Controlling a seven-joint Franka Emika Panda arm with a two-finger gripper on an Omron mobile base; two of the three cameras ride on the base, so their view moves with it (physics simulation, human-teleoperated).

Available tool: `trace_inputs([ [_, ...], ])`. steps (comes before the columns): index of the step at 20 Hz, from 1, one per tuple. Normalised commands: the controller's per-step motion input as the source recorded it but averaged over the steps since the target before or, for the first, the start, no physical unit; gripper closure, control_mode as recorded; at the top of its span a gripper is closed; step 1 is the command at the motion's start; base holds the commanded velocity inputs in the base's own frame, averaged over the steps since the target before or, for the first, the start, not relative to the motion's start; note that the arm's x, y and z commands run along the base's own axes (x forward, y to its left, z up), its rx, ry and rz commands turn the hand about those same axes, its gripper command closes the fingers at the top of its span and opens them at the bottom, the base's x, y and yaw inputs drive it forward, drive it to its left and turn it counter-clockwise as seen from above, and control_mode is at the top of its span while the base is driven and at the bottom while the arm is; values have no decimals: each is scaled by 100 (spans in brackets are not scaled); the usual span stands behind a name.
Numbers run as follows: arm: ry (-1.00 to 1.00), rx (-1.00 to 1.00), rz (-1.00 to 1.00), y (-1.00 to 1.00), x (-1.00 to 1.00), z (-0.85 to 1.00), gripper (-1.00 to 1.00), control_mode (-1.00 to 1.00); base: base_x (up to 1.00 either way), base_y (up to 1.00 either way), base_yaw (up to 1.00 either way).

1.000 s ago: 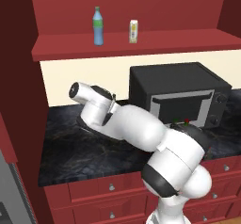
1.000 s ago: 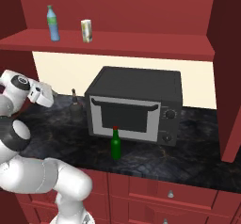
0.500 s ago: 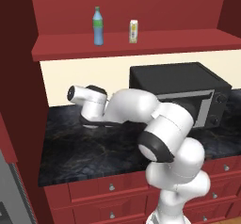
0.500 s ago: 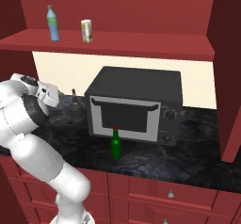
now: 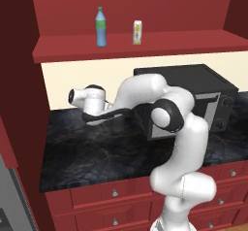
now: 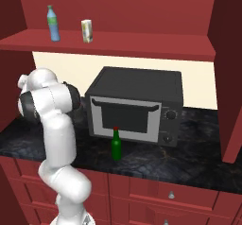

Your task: Sort all alcoholic drinks to one cabinet, and non-alcoholic drinks to the other.

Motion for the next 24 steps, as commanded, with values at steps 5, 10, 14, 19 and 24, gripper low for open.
trace_inputs([
  [5, 5, -4, -6, 14, 36, -23, -100, -100, 0, 0, 0],
  [10, 1, -3, -6, 9, 39, -15, -100, -100, 0, 0, 0],
  [14, 0, -5, -10, -7, 13, -2, -100, -100, 0, 0, 0],
  [19, 0, -5, -13, -29, 0, 0, -100, -100, 0, 0, 0],
  [24, 0, -5, -12, -51, 0, 0, -100, -100, 0, 0, 0],
])
